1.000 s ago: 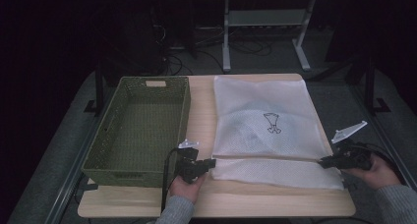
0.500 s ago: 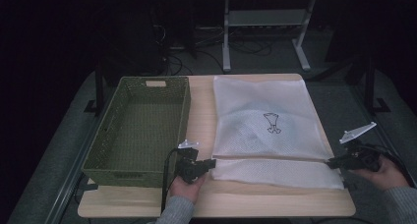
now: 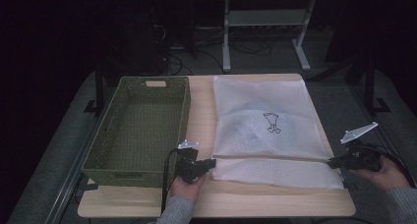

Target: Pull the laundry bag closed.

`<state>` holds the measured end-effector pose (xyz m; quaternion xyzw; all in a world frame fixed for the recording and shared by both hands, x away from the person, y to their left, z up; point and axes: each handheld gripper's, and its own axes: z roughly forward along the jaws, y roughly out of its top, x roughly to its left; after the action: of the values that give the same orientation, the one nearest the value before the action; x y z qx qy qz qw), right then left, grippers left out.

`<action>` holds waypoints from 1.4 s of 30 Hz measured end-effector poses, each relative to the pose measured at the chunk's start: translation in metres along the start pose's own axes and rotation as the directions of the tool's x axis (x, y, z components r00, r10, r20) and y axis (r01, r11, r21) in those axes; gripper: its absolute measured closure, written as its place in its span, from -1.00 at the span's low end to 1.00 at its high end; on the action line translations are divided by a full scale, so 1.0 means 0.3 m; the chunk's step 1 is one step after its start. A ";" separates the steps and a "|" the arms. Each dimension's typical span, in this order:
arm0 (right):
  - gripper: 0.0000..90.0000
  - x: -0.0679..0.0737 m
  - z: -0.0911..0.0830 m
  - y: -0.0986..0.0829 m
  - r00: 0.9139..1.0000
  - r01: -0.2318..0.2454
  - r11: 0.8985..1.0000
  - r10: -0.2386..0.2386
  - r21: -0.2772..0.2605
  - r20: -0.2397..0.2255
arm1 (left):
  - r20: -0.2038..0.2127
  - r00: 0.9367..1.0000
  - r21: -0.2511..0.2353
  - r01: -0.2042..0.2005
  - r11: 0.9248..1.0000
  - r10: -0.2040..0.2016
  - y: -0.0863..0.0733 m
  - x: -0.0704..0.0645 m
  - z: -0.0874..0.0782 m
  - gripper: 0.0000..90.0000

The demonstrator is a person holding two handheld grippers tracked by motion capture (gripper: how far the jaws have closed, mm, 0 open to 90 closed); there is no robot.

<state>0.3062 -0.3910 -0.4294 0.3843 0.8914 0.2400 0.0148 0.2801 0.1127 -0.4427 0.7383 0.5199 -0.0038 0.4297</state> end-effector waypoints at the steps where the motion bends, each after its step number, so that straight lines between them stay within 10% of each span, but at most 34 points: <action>1: 0.78 0.001 0.001 0.001 1.000 0.001 1.000 -0.001 0.000 0.000 | 0.001 1.000 -0.001 0.002 1.000 -0.002 0.000 0.000 0.000 0.88; 42: 0.41 0.095 -0.012 0.179 0.996 0.075 0.991 -0.081 -0.114 -0.048 | 0.001 0.999 -0.075 -0.039 0.996 0.039 0.029 -0.030 -0.036 0.30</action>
<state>0.3217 -0.3411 -0.3980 0.3412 0.8910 0.2987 0.0225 0.2778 0.1119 -0.4263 0.7317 0.5048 0.0231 0.4575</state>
